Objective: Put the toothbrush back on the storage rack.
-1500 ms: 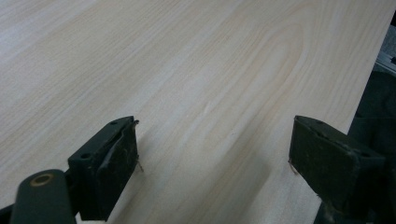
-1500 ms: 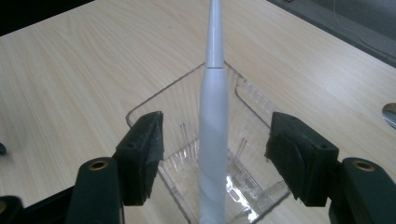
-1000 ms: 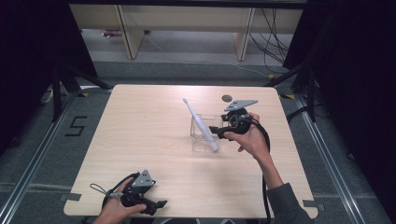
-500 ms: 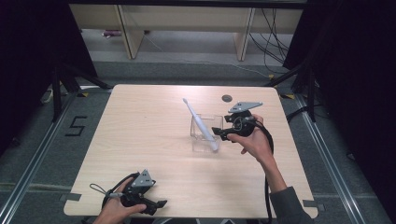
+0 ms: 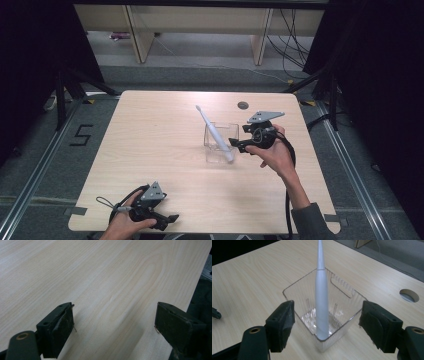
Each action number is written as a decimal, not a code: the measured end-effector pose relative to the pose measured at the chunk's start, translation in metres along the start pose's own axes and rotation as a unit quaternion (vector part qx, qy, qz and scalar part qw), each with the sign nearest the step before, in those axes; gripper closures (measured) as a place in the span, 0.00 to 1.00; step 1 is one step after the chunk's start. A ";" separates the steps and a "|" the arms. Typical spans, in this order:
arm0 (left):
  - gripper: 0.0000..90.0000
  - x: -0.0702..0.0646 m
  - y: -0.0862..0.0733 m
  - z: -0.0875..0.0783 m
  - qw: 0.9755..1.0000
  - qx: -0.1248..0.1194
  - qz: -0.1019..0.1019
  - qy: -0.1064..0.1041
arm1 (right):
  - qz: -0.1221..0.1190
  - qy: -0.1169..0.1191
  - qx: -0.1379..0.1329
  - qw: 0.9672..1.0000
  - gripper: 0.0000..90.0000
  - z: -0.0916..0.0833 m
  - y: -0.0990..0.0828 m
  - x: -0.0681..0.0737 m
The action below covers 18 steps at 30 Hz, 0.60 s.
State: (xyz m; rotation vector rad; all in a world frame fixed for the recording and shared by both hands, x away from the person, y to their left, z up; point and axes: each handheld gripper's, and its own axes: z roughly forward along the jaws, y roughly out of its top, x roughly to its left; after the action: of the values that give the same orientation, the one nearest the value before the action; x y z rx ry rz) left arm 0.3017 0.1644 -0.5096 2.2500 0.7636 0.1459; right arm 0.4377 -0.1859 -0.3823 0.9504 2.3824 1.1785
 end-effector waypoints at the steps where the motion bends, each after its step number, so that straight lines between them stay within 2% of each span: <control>1: 0.17 0.001 0.000 0.000 1.000 0.004 0.005 0.005 | -0.002 0.003 -0.003 1.000 0.31 0.000 -0.001 0.000; 5: 0.17 0.000 0.000 0.000 1.000 -0.001 0.001 0.000 | -0.007 0.004 -0.007 1.000 0.31 -0.001 -0.003 0.000; 6: 0.17 0.000 0.000 0.000 1.000 -0.001 0.001 0.000 | 0.006 0.004 0.000 1.000 0.31 -0.002 -0.004 0.001; 7: 0.17 0.000 0.000 -0.001 1.000 0.003 0.006 0.001 | 0.006 0.000 -0.006 1.000 0.30 -0.002 -0.005 0.001; 8: 0.17 0.001 0.000 -0.001 1.000 0.004 0.007 0.001 | -0.003 -0.003 -0.007 1.000 0.30 -0.004 -0.005 -0.001; 10: 0.17 0.000 0.000 -0.001 1.000 0.004 0.007 0.001 | -0.003 -0.001 -0.008 1.000 0.30 -0.004 -0.006 0.000; 13: 0.17 0.000 0.000 -0.001 1.000 0.004 0.007 0.001 | 0.009 -0.001 0.002 1.000 0.29 -0.006 -0.006 0.002; 15: 0.17 0.000 0.000 -0.001 1.000 0.005 0.007 0.001 | -0.009 -0.005 -0.006 1.000 0.29 -0.007 -0.006 0.001; 16: 0.17 0.000 0.000 -0.001 1.000 0.004 0.007 0.001 | -0.007 -0.005 -0.010 1.000 0.28 -0.007 -0.007 0.002; 18: 0.17 0.001 0.000 -0.001 1.000 0.004 0.008 0.002 | 0.005 -0.005 0.000 1.000 0.28 -0.009 -0.008 0.004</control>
State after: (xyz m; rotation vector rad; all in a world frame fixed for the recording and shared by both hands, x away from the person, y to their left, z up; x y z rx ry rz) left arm 0.3021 0.1655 -0.5085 2.2653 0.7504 0.1556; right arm 0.4267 -0.1912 -0.3832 0.9660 2.3730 1.1751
